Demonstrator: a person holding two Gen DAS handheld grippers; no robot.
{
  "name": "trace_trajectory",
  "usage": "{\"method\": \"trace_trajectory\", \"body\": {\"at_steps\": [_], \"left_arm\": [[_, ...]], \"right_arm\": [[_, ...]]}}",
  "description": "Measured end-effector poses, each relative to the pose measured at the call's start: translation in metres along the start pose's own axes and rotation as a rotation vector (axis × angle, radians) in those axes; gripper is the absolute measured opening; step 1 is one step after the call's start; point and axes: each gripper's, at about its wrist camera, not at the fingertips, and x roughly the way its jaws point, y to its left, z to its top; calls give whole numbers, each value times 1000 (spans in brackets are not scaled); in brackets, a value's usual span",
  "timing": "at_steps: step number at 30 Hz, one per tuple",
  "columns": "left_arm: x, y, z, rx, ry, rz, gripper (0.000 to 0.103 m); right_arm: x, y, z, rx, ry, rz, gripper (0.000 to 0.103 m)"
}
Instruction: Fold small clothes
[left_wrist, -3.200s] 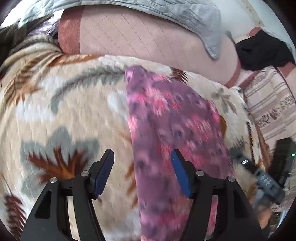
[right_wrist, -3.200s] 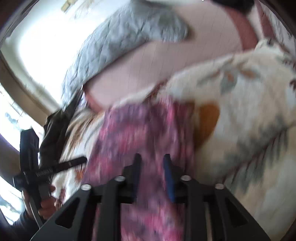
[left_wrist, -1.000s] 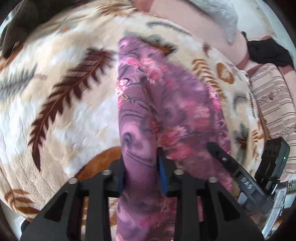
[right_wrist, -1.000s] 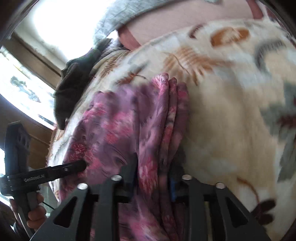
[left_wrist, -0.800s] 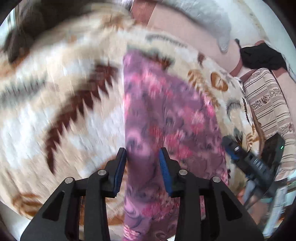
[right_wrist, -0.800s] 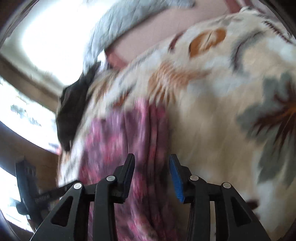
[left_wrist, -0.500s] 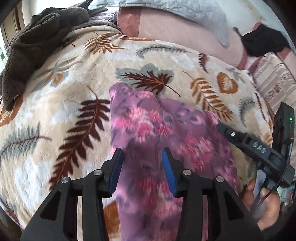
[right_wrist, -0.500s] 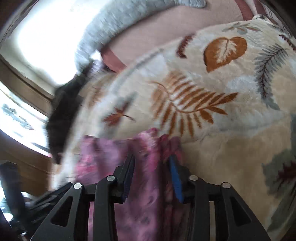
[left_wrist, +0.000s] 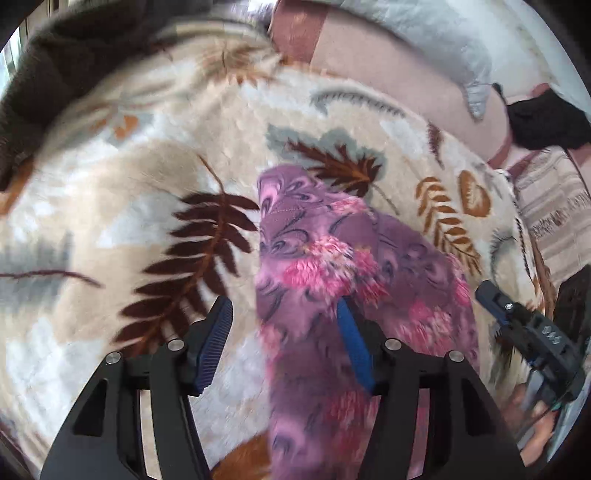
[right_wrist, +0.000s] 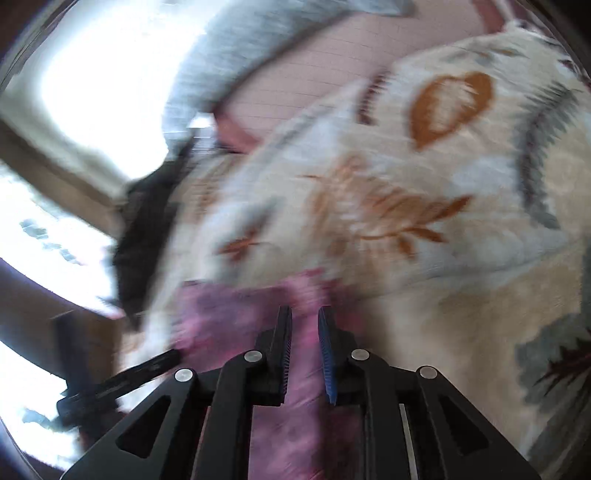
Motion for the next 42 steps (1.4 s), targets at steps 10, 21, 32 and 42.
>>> {"method": "trace_trajectory", "body": {"at_steps": [10,21,32,42], "left_arm": [[0,-14,-41,104,8,132,62],[-21,-21,-101,175,-13,149,72],[-32,-8,-143,174,59,130,73],[-48,0,-146,142,63,59,71]], "right_arm": [[9,21,-50,-195,89,-159,20],[-15,43,-106,-369,148,-207,25],[-60,28,-134,-366,146,-227,27],[-70,8,-143,-308,154,-257,34]]}}
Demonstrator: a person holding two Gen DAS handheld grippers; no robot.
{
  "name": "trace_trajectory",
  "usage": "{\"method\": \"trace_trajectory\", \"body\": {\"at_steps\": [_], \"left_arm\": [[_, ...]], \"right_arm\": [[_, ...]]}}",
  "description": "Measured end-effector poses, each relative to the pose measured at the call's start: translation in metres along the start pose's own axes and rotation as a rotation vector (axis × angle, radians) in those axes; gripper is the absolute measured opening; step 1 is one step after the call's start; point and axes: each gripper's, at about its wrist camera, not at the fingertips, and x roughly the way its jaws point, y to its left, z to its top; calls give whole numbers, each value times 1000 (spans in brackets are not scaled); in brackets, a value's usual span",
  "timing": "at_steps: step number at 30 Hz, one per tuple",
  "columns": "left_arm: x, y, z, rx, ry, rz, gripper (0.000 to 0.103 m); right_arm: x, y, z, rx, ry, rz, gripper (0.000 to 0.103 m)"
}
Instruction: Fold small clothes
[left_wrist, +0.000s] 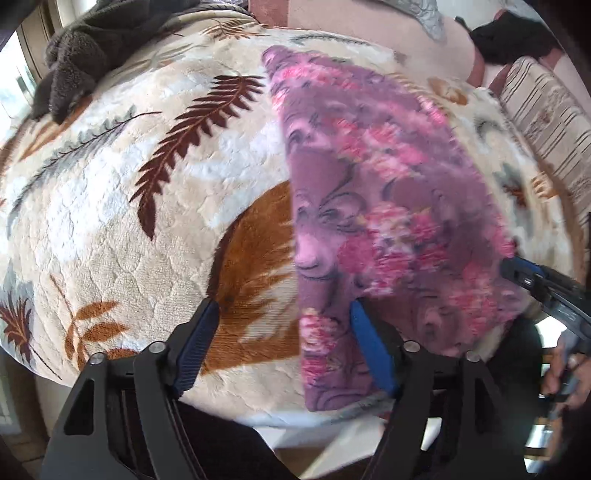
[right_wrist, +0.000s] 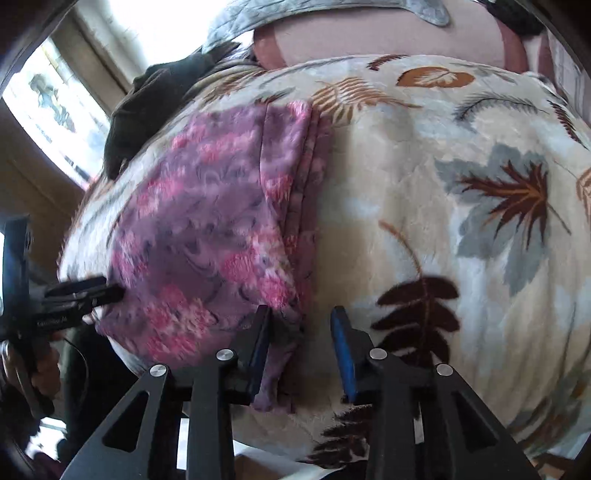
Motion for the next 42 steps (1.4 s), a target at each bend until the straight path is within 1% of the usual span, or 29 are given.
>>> {"method": "trace_trajectory", "body": {"at_steps": [2,4,6,7,8,9,10,11,13,14,15,16,19,20,22,23,24,25,27,29,31,33,34,35,37,39,40,41,42], "left_arm": [[-15,0,11,-18,-52,-36,71],[-23,-4,26,-21,-114,-26,71],[-14,-10,40,-25,-121,8,71],[-7,-13,44,-26,-112,15,71],[2,-14,45,-26,-93,32,71],[17,-15,47,-21,-60,61,73],[23,-12,45,-24,-51,56,76],[24,-9,45,-45,-60,36,76],[17,-7,49,-58,-52,-16,74],[12,-5,50,-55,-61,-50,74],[4,-5,54,-50,-90,-83,74],[0,-6,59,-45,-114,-88,74],[3,-11,74,-19,-143,-51,74],[13,-14,79,-14,-124,-20,74],[37,-12,85,-3,-51,34,76],[44,-8,86,-15,-25,5,76],[44,-4,89,-41,-29,-29,76],[40,1,93,-70,-40,-71,75],[33,3,106,-87,-77,-93,75],[30,2,124,-86,-107,-43,75],[36,1,141,-93,-108,-16,75],[51,5,153,-99,-79,13,75],[63,6,156,-96,-57,40,76],[74,7,159,-91,-42,46,77],[87,13,159,-123,-32,28,87],[83,18,159,-138,-27,4,86],[79,20,157,-142,-26,0,84],[72,21,154,-148,-29,-6,84],[62,20,147,-144,-51,-22,84]], "right_arm": [[-14,3,12,12,-78,38,34],[-22,7,25,28,-145,92,33],[-14,13,38,38,-175,129,26],[-6,14,42,40,-170,120,14],[9,14,44,40,-140,90,10],[28,13,44,38,-87,47,11],[42,9,44,34,-55,22,6],[44,9,41,33,-70,25,6],[39,6,50,66,-58,46,6],[36,5,56,85,-63,62,13],[31,5,64,95,-87,91,15],[28,6,74,98,-114,124,15],[39,7,91,127,-115,173,17],[47,6,93,129,-95,175,18],[75,6,93,106,-8,111,12],[75,8,93,94,-18,103,11],[71,8,98,92,-36,94,11],[66,9,106,107,-65,81,18],[60,7,126,139,-131,88,21],[65,2,142,163,-129,77,38],[84,-2,161,195,-109,40,42],[101,-8,172,232,-80,31,38],[109,-9,174,225,-72,2,17],[118,-11,175,206,-59,-47,13],[126,-20,173,208,-60,-39,12],[118,-23,175,237,-58,-15,13],[108,-26,173,253,-69,7,20],[97,-28,170,257,-86,30,21],[87,-26,166,242,-109,99,21]]}}
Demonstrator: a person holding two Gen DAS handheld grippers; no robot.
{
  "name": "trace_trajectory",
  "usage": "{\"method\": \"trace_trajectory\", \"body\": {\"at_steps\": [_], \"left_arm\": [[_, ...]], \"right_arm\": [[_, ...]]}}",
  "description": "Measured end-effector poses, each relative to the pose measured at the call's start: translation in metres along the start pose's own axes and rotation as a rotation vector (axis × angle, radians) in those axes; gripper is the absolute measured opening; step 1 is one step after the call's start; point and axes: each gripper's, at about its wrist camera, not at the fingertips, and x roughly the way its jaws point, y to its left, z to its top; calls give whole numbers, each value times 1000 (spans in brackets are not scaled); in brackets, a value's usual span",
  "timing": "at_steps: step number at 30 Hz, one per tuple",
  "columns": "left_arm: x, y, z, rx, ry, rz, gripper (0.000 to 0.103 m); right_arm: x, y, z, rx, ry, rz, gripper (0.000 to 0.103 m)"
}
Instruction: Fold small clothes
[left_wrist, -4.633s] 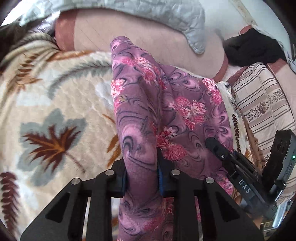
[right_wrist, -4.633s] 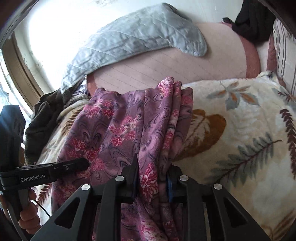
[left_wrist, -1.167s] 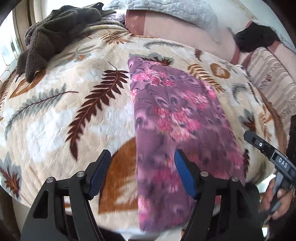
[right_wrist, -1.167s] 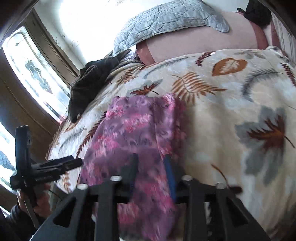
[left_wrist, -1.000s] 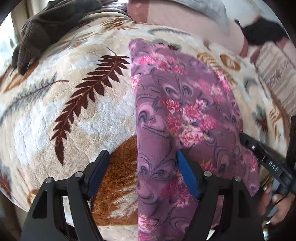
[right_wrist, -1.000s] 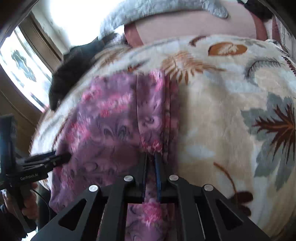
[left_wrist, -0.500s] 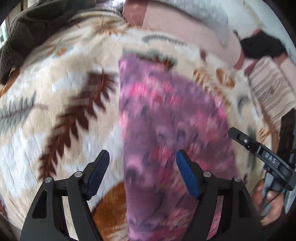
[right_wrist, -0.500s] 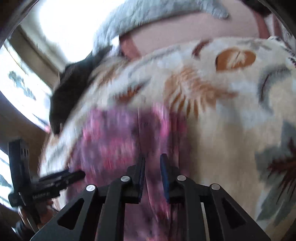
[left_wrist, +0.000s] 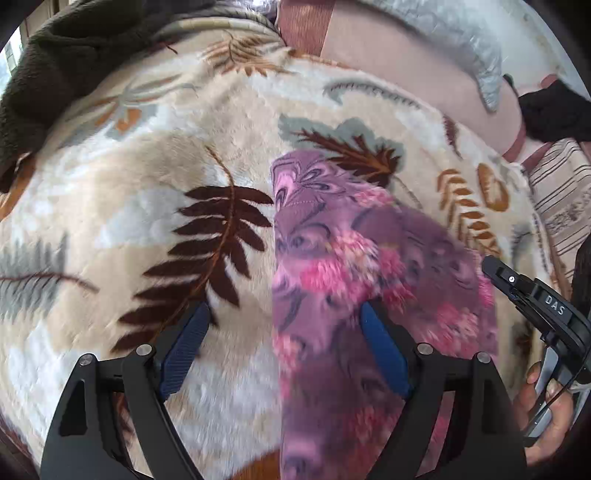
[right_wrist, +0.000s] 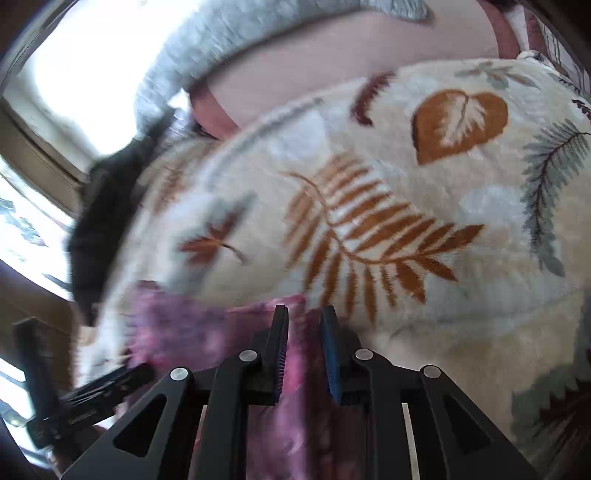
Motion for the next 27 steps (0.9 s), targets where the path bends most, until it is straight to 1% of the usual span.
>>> {"method": "trace_trajectory", "body": {"at_steps": [1,2,3,4,5,6,7,8,9,10,12,13,14,15,16,17,18,20,22,23,24,25,27], "left_arm": [[-8,0,-6,6,-16,-11,84],[-12,-1,-13,10,-30,-17,84],[-13,-1,-23,13,-39,-16,84],[-8,-2,-31,16,-33,-2,85],[-1,-3,-34,19,-19,7,86],[4,-1,-40,13,-24,11,87],[-2,-2,-41,15,-40,14,87],[-7,-3,-41,22,-29,22,87],[-15,-5,-41,35,-15,25,86],[-23,-5,-42,44,-19,22,86],[-37,-6,-51,64,-40,23,86],[-43,-7,-60,77,-46,26,86],[-45,-7,-69,82,-45,30,86],[-44,-7,-82,88,-31,32,86],[-37,-8,-89,97,-9,35,87],[-31,-9,-98,99,4,35,87],[-33,-8,-103,76,-25,36,87],[-40,-11,-105,63,-17,47,87],[-47,-16,-107,80,-14,50,87],[-48,-18,-109,96,-17,63,87],[-48,-21,-113,112,-20,81,87],[-48,-22,-116,113,-21,86,87],[-50,-23,-120,109,-20,90,87]], "right_arm": [[-5,2,-4,-13,3,56,21],[-9,4,-11,-28,15,93,24],[-8,4,-18,-45,37,108,27],[-2,4,-27,-69,73,101,30],[6,4,-37,-103,114,72,27],[8,6,-44,-148,99,50,26],[2,12,-46,-182,76,29,26],[-2,17,-46,-194,82,-2,26],[-11,24,-47,-200,87,-21,30],[-19,29,-51,-212,86,-1,32],[-40,37,-66,-247,92,55,32],[-46,35,-74,-258,94,67,35],[-49,33,-85,-268,104,72,41],[-49,29,-93,-275,116,59,43],[-46,25,-103,-286,130,25,43],[-48,21,-110,-294,118,12,42],[-54,21,-115,-292,95,11,42],[-68,20,-117,-249,97,-16,45],[-78,15,-124,-233,95,13,44],[-79,11,-128,-236,102,-5,43],[-76,7,-134,-245,124,-51,45],[-70,1,-139,-237,149,-63,50],[-75,-7,-145,-190,120,-35,50]]}}
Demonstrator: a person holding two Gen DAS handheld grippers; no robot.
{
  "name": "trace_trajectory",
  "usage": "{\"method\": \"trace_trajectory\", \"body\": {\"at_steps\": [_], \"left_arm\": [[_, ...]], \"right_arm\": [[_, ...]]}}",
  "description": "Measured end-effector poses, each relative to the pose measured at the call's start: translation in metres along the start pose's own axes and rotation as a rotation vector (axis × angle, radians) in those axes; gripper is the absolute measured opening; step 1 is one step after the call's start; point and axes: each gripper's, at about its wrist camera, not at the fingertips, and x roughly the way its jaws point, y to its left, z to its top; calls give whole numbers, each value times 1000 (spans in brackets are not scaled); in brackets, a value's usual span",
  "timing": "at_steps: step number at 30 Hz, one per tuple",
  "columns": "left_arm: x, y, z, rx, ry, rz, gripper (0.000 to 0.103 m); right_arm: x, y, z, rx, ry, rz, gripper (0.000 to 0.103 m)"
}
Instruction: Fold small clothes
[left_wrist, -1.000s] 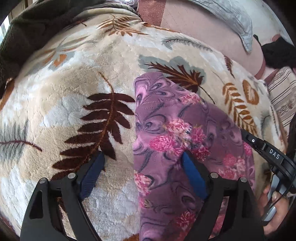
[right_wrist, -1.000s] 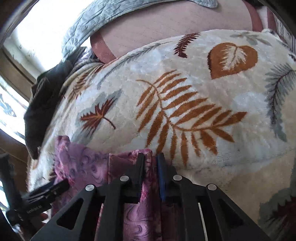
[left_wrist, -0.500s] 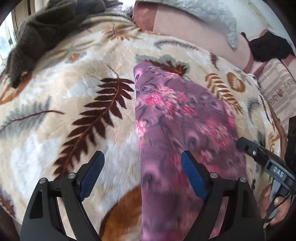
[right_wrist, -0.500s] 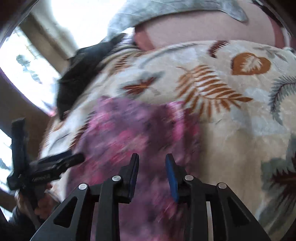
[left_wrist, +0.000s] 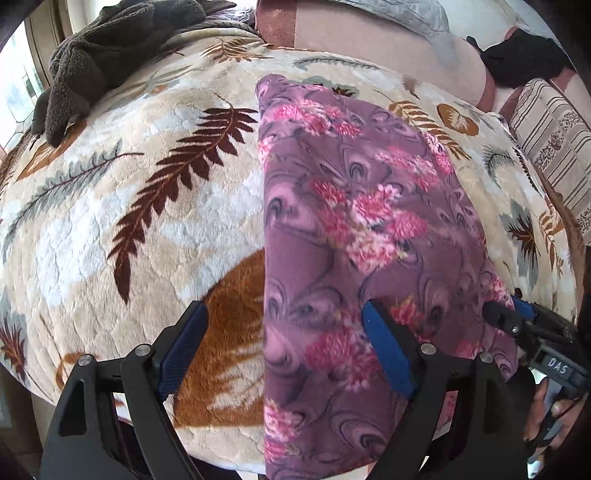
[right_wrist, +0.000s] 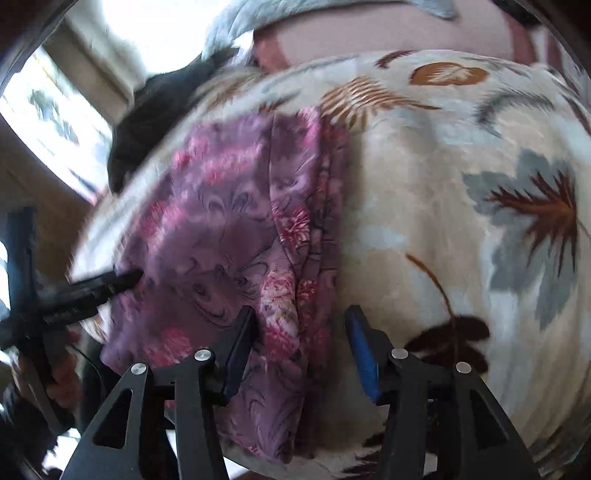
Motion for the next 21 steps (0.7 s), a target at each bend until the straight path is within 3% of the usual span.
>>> {"method": "trace_trajectory", "body": {"at_steps": [3,8,12,16,21], "left_arm": [[-4,-2,-5,13,5,11,87],[-9,-4,-16,50,13,39,87],[-15,-1,-28,67,12,63,86],[-21,3,-36,71,3,80,86],[-30,6,-42,83,-11,92,86]], "right_arm": [[-5,1,-4,-5,8,-31,51],[-14,4,-11,-92,35,-164,64],[-32,-4,-18,-79,43,-202,65],[-52,-3,-23,-109,23,-295,65],[-72,-1,-26,-97,0,-310,67]]}}
